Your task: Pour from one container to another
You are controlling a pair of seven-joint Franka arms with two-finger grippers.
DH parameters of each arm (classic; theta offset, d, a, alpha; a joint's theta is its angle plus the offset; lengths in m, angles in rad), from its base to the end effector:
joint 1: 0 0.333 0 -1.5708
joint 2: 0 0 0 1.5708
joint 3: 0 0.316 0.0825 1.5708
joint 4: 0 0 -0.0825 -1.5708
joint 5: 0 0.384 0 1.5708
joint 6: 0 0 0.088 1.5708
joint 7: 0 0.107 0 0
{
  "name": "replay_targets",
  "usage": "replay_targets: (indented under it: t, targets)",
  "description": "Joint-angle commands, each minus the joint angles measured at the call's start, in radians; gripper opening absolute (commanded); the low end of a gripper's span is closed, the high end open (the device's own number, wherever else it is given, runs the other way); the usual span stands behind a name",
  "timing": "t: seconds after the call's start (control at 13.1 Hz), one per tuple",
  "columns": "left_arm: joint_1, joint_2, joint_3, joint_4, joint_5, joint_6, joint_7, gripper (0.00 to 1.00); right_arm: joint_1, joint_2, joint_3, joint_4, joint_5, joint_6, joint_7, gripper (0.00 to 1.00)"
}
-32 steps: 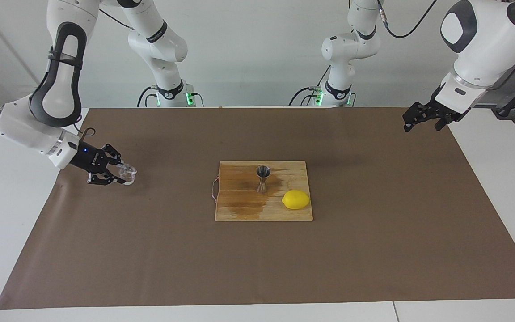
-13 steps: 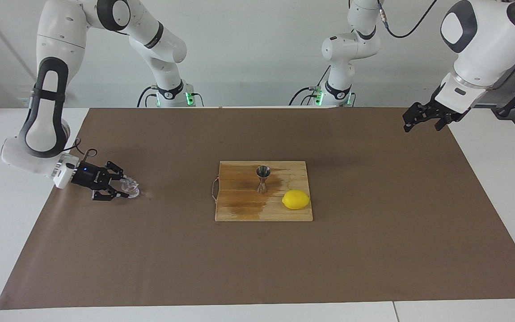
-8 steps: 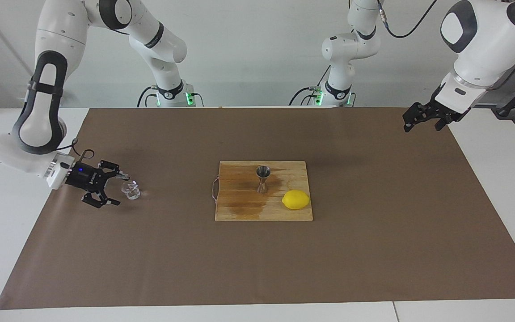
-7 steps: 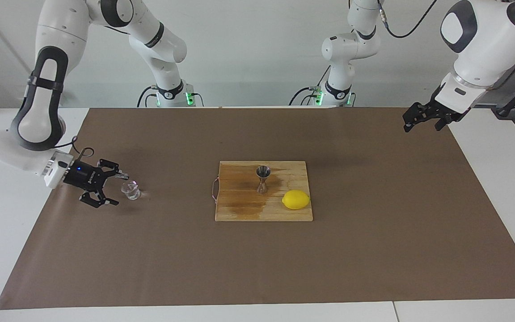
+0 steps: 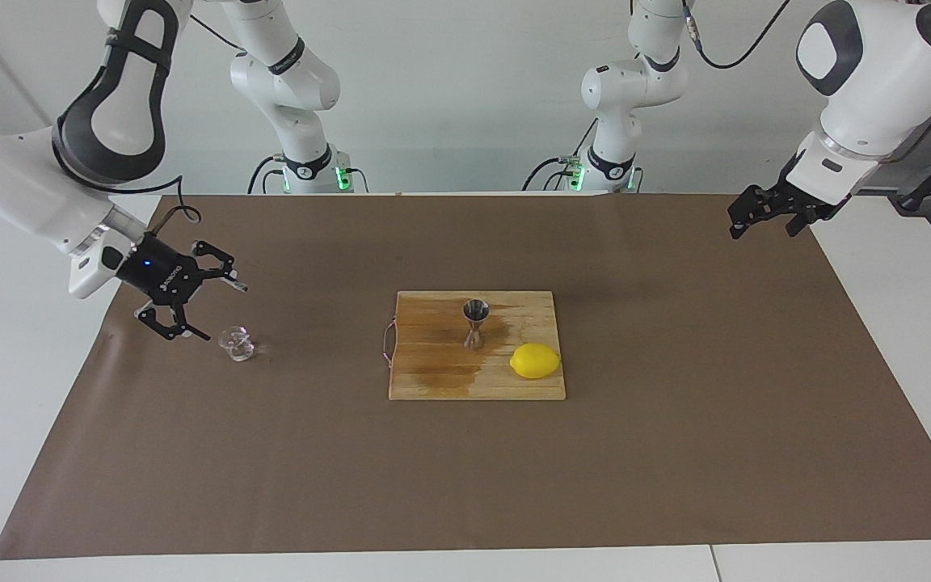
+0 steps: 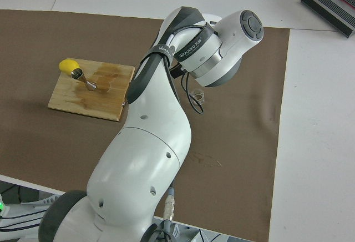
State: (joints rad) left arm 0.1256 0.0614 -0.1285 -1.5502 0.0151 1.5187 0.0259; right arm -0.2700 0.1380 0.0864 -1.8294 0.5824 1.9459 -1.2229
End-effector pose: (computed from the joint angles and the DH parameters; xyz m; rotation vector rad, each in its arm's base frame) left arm 0.5664 0.0022 0.5957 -3.1317 0.0452 0.1449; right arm 0.5975 -0.0754 0.4645 -2.4519 -1.0565 -0.4651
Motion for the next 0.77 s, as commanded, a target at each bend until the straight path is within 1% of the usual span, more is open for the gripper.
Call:
replay_targets:
  t: [0.0, 0.23, 0.46, 0.54, 0.61, 0.69]
  targets:
    - [0.003, -0.032, 0.000, -0.037, 0.016, 0.015, -0.011, 1.00, 0.040, -0.064, 0.000, -0.031, -0.122, 0.048, 0.332, 1.00]
    - [0.003, -0.032, 0.000, -0.037, 0.016, 0.015, -0.011, 1.00, 0.101, -0.109, -0.001, -0.030, -0.275, 0.074, 0.723, 1.00]
    - [0.003, -0.032, -0.002, -0.037, 0.016, 0.015, -0.011, 1.00, 0.121, -0.146, 0.010, 0.008, -0.537, 0.042, 1.016, 1.00]
    - [0.003, -0.032, -0.002, -0.037, 0.016, 0.015, -0.011, 1.00, 0.147, -0.152, 0.010, 0.033, -0.570, 0.015, 1.089, 1.00]
    - [0.003, -0.032, 0.000, -0.037, 0.016, 0.015, -0.011, 1.00, 0.164, -0.156, 0.007, 0.056, -0.576, -0.020, 1.155, 1.00]
    - [0.003, -0.032, 0.000, -0.037, 0.016, 0.015, -0.011, 1.00, 0.164, -0.158, 0.009, 0.088, -0.597, -0.056, 1.219, 1.00]
